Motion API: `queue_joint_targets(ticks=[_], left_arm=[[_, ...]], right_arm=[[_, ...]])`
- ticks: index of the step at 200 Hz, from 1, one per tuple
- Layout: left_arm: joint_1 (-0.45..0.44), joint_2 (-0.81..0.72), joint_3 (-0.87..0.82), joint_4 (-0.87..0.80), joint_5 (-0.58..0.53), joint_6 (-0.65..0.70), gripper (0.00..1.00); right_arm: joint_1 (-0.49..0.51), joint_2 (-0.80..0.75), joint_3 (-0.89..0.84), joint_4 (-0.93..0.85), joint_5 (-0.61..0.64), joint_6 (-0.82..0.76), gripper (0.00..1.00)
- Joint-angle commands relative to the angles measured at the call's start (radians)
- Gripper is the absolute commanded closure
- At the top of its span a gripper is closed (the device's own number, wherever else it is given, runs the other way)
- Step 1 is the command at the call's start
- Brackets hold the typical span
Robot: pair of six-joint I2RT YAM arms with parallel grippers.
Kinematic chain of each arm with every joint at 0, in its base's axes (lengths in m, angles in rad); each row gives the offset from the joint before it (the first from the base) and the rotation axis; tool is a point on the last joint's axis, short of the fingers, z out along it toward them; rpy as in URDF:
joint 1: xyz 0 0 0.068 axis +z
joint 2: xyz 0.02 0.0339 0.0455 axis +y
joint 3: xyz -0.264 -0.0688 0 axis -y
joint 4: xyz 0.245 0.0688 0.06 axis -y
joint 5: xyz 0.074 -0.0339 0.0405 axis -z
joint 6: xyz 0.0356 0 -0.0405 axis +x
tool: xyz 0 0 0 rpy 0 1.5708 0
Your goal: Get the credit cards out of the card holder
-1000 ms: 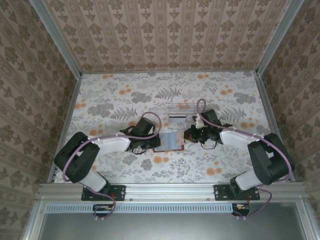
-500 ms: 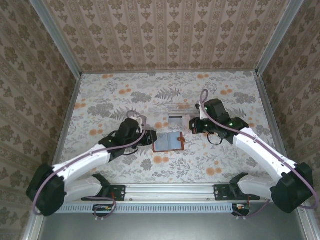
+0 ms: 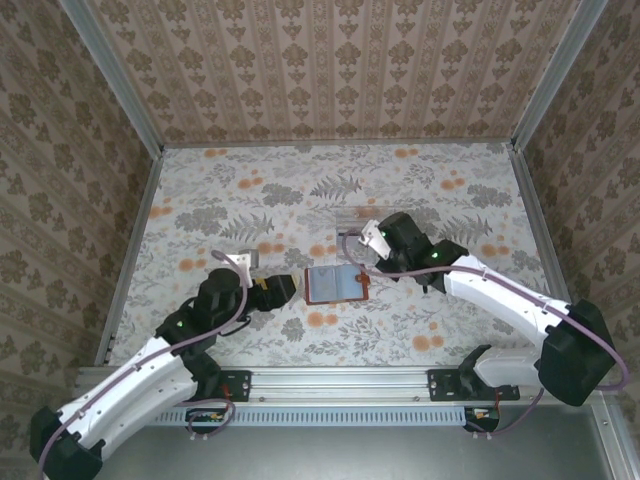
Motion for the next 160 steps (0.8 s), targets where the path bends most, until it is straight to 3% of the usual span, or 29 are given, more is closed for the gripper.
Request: queue_joint_targets(ticks=[1, 34, 82, 116, 160], left_arm=[[0.008, -0.052, -0.022, -0.042, -0.031, -0.014, 0.15], [0.009, -0.097, -0.04, -0.067, -0.036, -0.016, 0.15], [0.008, -0.159, -0.066, -0.09, -0.048, -0.025, 0.14], [0.01, -0.161, -0.069, -0.088, -0.057, -0.022, 0.14], [0.014, -0.158, -0.067, -0.093, -0.059, -0.02, 0.15]], right_arm=[[0.004, 0.0, -0.053, 0.124, 0.028, -0.276, 1.0], [-0.034, -0.017, -0.136, 0.227, -0.061, -0.498, 1.0], [-0.176, -0.019, -0.109, 0.204, -0.146, -0.612, 1.0], [-0.212, 0.002, -0.121, 0.205, -0.137, -0.725, 1.0], [-0.226, 0.035, -0.099, 0.227, -0.142, -0.755, 1.0]])
